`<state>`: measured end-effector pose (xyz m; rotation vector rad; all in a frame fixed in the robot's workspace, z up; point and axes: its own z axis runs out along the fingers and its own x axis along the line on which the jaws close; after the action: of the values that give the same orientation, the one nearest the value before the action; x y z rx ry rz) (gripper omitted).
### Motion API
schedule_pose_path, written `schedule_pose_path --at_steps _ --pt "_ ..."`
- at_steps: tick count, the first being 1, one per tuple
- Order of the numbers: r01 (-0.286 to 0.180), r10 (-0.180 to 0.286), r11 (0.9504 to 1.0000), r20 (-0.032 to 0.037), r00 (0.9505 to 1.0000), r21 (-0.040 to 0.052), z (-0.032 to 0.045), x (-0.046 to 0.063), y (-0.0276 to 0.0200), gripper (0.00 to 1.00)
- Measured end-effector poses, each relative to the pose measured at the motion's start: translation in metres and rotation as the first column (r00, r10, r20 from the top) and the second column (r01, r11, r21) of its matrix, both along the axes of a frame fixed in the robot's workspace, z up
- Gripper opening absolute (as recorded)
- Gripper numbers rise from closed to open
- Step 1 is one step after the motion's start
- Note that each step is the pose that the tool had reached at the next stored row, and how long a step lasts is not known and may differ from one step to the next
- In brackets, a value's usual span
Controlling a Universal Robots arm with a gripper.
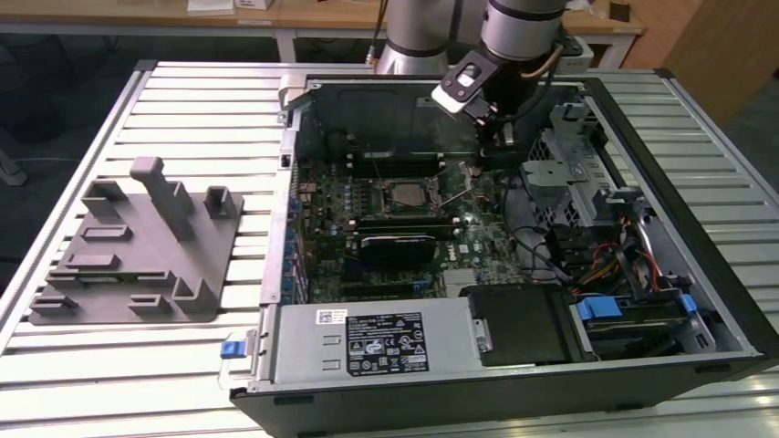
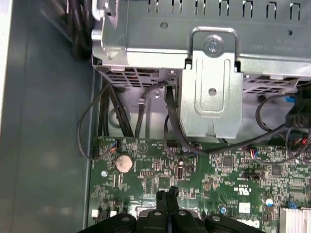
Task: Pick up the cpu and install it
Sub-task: 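Close the cpu cover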
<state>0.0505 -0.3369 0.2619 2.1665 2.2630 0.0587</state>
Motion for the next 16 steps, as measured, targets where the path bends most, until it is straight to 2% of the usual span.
schedule_pose_path --at_steps 5,16 --pt "0.0 0.0 1.0 -0.0016 1.0 -0.0009 -0.0026 0.006 0.0003 0.11" --pt "0.001 -0.001 1.0 -0.008 1.0 -0.0054 -0.0184 0.007 0.0004 0.11"
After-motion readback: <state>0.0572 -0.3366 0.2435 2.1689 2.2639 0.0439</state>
